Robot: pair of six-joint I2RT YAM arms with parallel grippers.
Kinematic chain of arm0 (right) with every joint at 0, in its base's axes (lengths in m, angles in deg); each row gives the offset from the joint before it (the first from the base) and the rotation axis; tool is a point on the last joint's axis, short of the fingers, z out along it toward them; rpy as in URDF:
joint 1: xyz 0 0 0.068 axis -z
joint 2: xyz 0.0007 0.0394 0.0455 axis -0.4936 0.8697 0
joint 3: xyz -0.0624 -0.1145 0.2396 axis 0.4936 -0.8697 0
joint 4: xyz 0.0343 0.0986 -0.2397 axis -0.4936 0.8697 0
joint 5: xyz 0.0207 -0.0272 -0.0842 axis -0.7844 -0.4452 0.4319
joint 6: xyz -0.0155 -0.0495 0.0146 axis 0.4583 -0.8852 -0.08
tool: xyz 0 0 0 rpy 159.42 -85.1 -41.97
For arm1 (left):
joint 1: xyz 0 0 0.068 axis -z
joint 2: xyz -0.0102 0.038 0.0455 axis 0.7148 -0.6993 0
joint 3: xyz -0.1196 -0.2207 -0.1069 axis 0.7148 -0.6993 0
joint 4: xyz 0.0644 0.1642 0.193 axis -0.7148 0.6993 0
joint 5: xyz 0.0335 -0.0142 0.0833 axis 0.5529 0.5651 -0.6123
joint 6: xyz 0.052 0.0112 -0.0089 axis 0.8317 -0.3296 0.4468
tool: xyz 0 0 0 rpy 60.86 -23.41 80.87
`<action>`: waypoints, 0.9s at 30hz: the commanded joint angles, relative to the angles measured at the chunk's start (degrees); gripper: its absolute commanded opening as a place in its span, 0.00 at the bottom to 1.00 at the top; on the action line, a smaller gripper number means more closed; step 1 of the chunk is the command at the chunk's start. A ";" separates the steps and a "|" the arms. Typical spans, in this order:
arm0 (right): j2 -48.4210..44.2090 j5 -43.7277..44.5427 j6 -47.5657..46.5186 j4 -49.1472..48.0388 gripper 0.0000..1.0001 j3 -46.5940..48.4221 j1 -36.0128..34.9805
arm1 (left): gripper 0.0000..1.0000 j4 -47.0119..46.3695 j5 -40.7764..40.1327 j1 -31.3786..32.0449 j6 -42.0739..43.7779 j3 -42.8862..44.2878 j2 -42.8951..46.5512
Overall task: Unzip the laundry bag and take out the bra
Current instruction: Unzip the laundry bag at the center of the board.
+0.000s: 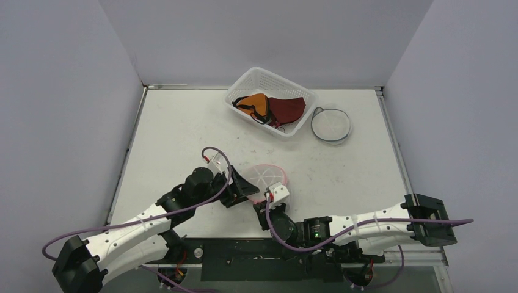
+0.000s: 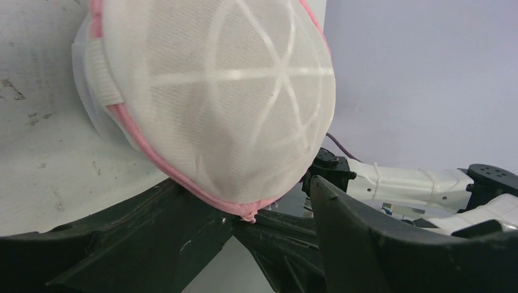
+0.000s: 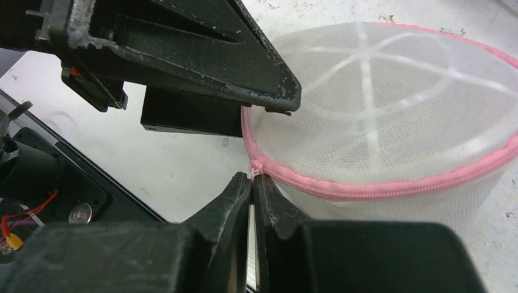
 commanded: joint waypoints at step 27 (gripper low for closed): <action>-16.07 14.56 17.52 23.92 0.05 -3.93 -0.51 | 0.00 -5.94 -2.91 -2.00 5.80 2.72 -4.00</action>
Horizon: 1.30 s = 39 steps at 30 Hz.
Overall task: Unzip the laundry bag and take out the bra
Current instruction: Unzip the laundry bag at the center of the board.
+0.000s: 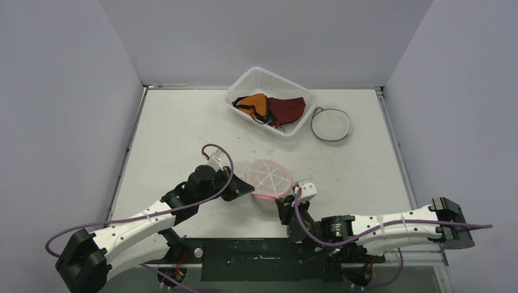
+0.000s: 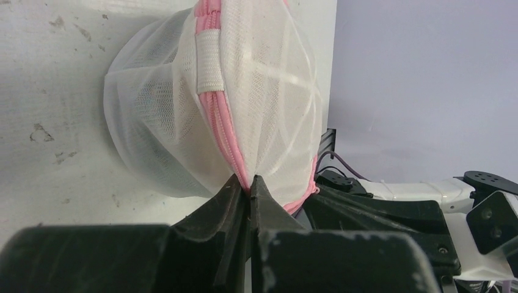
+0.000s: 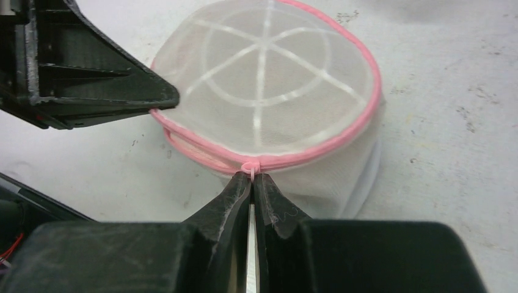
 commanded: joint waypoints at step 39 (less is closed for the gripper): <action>10.21 -5.17 -9.66 -18.42 0.05 2.89 -0.11 | 0.95 6.71 7.69 -0.43 8.10 8.84 -0.03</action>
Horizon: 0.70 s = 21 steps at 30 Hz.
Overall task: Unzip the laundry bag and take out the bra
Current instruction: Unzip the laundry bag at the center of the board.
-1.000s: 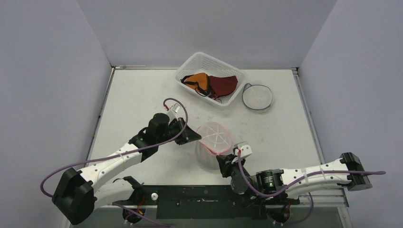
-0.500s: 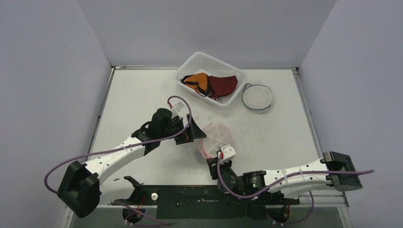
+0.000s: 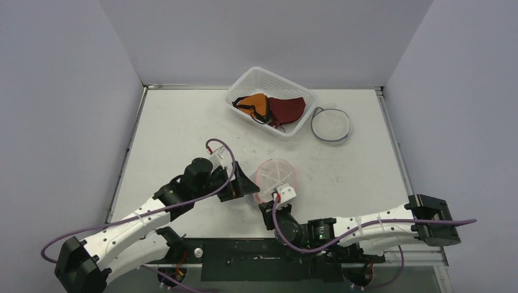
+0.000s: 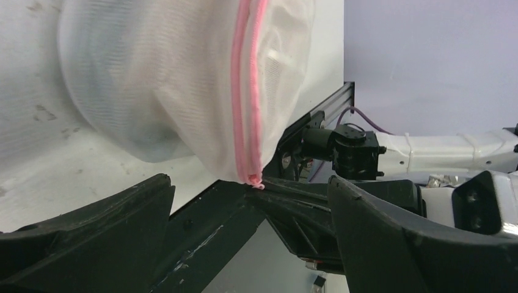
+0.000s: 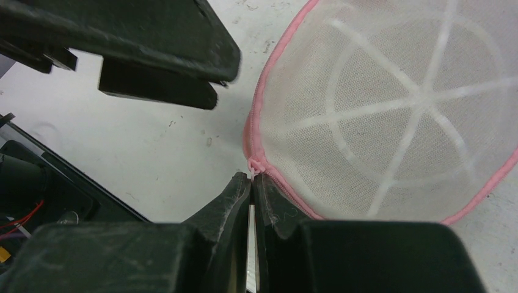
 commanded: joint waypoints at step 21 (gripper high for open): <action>-1.09 3.23 3.45 3.42 0.05 2.60 -1.76 | 0.00 -12.75 -8.25 4.55 -3.29 0.72 -9.28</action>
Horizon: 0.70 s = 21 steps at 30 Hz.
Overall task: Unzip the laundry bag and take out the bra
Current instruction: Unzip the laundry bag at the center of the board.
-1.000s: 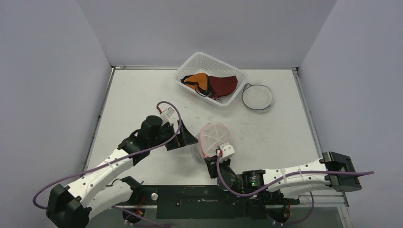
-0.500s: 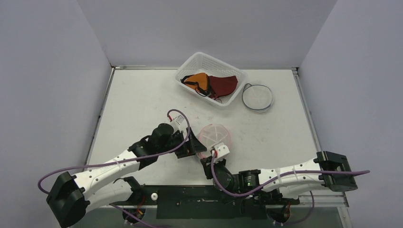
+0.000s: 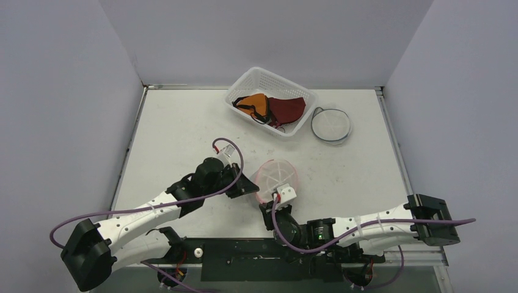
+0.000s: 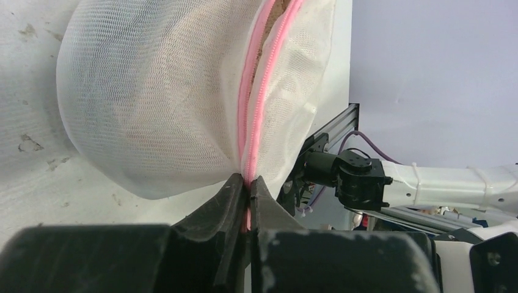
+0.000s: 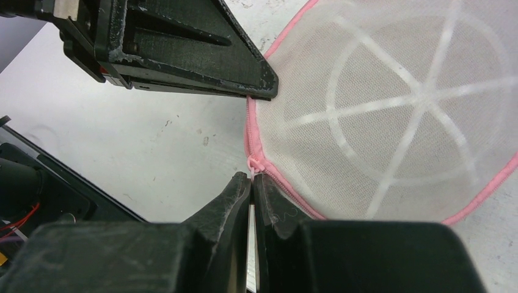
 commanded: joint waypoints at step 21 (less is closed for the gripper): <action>-12.17 11.82 12.36 21.02 0.05 -1.71 -2.95 | 0.00 -0.05 5.23 -6.60 4.16 1.43 0.70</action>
